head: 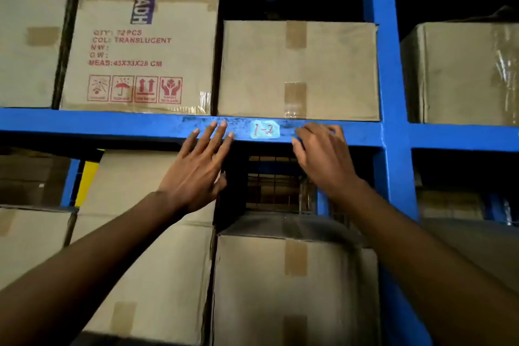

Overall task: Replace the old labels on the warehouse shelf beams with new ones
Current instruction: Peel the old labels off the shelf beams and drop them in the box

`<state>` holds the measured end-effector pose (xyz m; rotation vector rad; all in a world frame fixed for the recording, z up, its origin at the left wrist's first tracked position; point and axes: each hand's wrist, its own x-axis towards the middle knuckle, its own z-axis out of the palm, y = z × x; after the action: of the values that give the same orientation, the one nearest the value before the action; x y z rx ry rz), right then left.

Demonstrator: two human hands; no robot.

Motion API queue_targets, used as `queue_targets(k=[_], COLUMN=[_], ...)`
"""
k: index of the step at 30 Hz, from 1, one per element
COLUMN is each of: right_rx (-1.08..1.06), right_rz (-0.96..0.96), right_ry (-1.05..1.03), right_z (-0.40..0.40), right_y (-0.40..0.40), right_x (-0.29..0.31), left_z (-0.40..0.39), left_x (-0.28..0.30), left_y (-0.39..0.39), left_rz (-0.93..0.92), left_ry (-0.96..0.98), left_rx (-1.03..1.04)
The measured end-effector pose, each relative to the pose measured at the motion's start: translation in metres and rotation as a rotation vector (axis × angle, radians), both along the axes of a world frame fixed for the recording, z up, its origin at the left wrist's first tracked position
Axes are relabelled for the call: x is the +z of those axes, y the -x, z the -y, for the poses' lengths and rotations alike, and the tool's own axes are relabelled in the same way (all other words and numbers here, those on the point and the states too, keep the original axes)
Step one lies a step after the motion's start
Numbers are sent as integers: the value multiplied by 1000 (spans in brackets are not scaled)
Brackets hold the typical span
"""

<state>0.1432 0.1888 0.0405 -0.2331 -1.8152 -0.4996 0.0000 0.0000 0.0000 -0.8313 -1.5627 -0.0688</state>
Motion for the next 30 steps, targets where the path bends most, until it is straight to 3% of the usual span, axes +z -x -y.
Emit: queue_targets(k=[6, 14, 22, 25, 30], right_rx=[-115, -348, -585, -491, 13], right_rz=[-103, -147, -5, -9, -99], right_ry=[46, 53, -68, -89, -38], right_z=[27, 43, 62, 66, 66], right_y=[40, 60, 67, 65, 46], right_x=[19, 21, 31, 33, 17], left_z=[7, -5, 3, 1, -1], left_x=[21, 9, 10, 9, 7], left_y=[57, 80, 88, 89, 85], left_rz=[79, -3, -61, -54, -33], left_ry=[22, -36, -9, -28, -39], left_rx=[-5, -109, -121, -129, -135])
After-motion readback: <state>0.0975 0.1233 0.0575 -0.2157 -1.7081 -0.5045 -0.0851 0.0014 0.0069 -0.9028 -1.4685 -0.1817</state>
